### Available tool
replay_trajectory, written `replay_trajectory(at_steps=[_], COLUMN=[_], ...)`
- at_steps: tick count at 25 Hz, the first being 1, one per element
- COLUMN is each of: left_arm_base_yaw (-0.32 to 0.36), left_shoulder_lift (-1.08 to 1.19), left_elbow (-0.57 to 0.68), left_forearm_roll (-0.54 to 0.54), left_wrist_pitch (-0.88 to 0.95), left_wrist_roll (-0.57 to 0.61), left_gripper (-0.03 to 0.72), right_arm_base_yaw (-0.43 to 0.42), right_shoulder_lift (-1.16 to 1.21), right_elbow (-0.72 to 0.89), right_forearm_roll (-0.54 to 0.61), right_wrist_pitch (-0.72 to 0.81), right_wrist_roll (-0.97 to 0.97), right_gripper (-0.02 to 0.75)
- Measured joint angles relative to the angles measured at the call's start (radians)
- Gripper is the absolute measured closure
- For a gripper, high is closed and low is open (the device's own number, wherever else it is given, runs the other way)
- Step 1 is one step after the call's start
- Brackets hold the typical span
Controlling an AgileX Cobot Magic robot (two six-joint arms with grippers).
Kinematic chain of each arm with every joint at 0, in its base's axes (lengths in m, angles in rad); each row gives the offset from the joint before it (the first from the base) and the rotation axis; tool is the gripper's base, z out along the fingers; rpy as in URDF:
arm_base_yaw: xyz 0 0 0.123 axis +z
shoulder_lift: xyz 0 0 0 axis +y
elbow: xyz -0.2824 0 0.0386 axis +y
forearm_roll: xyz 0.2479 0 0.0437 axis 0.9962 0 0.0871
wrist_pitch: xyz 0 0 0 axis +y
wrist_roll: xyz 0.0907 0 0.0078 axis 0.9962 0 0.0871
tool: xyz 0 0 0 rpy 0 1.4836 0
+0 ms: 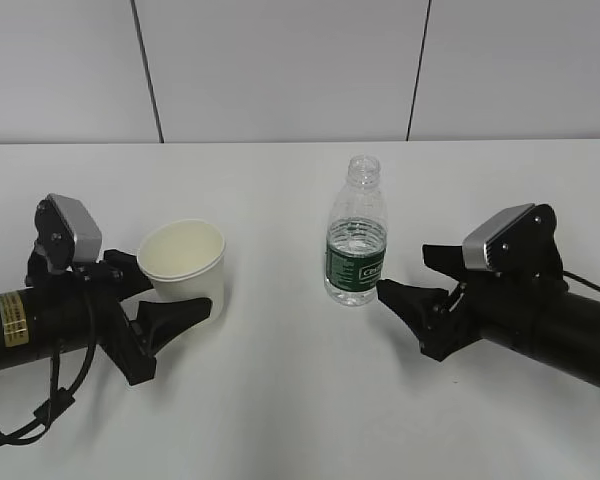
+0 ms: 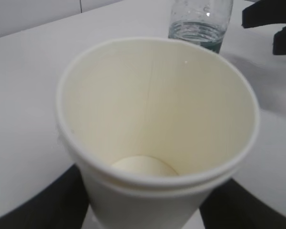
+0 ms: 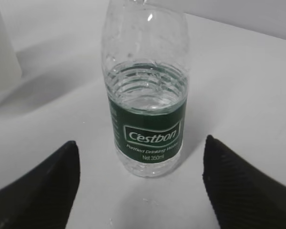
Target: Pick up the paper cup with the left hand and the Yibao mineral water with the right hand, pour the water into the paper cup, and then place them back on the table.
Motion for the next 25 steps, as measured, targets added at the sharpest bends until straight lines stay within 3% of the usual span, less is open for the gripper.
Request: replay_trajectory(at_steps=[5, 18, 25], left_arm_base_yaw=[-0.025, -0.09, -0.098], left_shoulder_lift=[0.0, 0.059, 0.104], left_elbow=[0.0, -0.085, -0.086], left_forearm_roll=[0.013, 0.01, -0.008], left_wrist_pitch=[0.0, 0.007, 0.007], left_wrist_roll=[0.0, 0.003, 0.003], left_gripper=[0.224, 0.224, 0.224], right_arm_base_yaw=[0.0, 0.0, 0.0], right_shoulder_lift=[0.104, 0.231, 0.284], right_elbow=[-0.036, -0.191, -0.274], right_forearm_roll=[0.0, 0.0, -0.076], right_wrist_pitch=[-0.08, -0.089, -0.091], right_wrist_roll=[-0.024, -0.066, -0.068], right_gripper=[0.146, 0.146, 0.146])
